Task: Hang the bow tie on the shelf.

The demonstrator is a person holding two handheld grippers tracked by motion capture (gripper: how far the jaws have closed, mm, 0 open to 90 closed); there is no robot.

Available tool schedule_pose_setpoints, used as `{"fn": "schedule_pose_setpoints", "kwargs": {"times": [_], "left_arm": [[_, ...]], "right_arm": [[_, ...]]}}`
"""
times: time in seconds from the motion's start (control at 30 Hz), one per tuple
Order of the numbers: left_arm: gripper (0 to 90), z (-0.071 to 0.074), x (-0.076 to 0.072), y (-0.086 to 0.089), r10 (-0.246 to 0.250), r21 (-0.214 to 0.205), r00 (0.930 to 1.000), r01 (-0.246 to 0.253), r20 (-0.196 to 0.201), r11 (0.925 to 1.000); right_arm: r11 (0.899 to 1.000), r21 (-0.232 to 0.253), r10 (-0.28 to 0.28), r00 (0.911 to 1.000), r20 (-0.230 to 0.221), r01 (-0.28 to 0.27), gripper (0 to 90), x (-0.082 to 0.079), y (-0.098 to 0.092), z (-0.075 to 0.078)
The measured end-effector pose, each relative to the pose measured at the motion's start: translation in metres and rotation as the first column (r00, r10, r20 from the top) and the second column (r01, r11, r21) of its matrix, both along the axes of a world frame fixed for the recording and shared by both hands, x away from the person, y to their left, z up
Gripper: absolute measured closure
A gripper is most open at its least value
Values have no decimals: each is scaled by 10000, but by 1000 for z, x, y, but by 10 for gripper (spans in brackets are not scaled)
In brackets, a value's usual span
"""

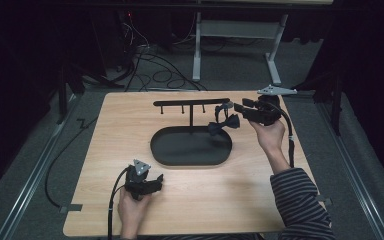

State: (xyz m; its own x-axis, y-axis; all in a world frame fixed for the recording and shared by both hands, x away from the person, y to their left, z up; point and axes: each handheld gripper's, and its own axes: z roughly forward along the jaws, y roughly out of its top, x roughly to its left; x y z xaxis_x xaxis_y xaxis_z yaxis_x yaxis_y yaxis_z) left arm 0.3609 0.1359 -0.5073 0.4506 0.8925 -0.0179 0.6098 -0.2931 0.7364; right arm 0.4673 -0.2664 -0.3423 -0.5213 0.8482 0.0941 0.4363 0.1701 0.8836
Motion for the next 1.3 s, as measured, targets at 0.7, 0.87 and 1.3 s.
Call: {"fn": "schedule_pose_setpoints", "kwargs": {"times": [0.7, 0.87, 1.3], "left_arm": [[223, 0, 0, 0, -12, -16, 10000, 12, 25, 10000], [220, 0, 0, 0, -17, -6, 10000, 17, 27, 10000], [220, 0, 0, 0, -16, -4, 10000, 16, 26, 10000]], "right_arm": [[9997, 101, -218, 9997, 117, 217, 567, -25, -33, 1], [9990, 268, -348, 9994, 78, 346, 567, -35, -47, -2], [9981, 520, -312, 9994, -145, 319, 570, -52, -68, -11]]}}
